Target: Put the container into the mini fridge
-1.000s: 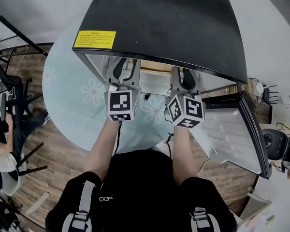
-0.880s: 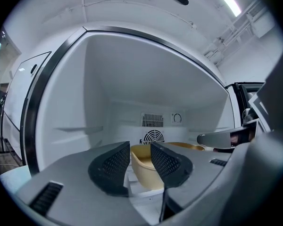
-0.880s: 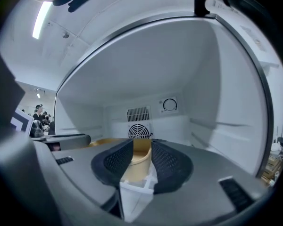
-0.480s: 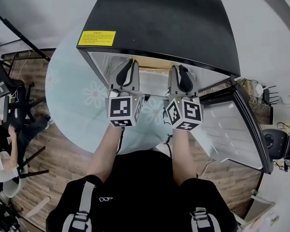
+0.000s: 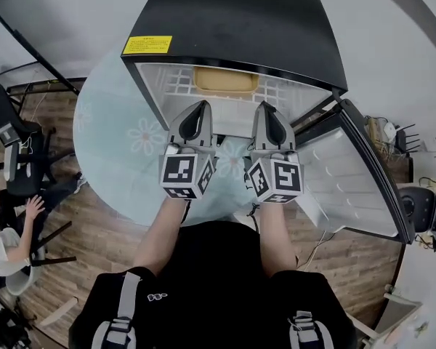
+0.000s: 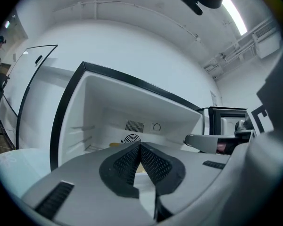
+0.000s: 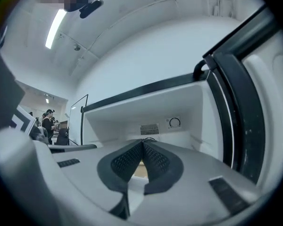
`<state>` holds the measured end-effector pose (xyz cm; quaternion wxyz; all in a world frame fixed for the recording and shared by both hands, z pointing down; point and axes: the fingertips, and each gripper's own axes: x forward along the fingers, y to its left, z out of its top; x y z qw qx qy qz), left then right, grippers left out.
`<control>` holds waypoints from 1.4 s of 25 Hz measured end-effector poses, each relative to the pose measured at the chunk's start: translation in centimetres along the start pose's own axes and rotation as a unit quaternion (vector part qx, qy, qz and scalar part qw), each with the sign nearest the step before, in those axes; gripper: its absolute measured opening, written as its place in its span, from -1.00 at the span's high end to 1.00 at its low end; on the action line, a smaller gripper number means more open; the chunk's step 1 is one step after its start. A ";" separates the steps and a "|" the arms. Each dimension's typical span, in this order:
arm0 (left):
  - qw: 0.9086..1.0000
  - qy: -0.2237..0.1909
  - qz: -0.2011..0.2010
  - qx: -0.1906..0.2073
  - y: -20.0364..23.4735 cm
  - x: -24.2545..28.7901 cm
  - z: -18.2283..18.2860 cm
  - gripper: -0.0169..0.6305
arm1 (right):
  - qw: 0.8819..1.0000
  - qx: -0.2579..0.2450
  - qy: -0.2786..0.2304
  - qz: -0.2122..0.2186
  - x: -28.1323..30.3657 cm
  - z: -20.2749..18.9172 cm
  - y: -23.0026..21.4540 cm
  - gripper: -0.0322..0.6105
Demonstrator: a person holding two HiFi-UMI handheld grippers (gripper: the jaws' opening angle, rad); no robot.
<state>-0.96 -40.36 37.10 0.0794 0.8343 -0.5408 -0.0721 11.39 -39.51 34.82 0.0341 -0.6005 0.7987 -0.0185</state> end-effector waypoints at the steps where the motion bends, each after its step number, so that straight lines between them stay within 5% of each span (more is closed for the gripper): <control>1: 1.000 -0.001 -0.006 -0.003 -0.4 -0.5 -0.1 0.93 | 1.000 0.003 0.002 0.009 -0.4 -0.2 0.3 0.88; 11: 0.999 0.020 -0.029 -0.012 -3.0 -3.8 -3.1 0.93 | 0.999 0.013 0.016 0.051 -3.9 -2.9 2.9 0.89; 22: 0.999 0.029 0.021 0.040 -2.2 -5.2 -4.2 0.93 | 0.996 -0.027 0.042 0.070 -4.3 -4.9 4.7 0.89; 35: 0.998 0.048 0.020 0.035 -2.2 -5.3 -5.1 0.93 | 0.994 -0.053 0.051 0.082 -4.1 -5.6 5.4 0.89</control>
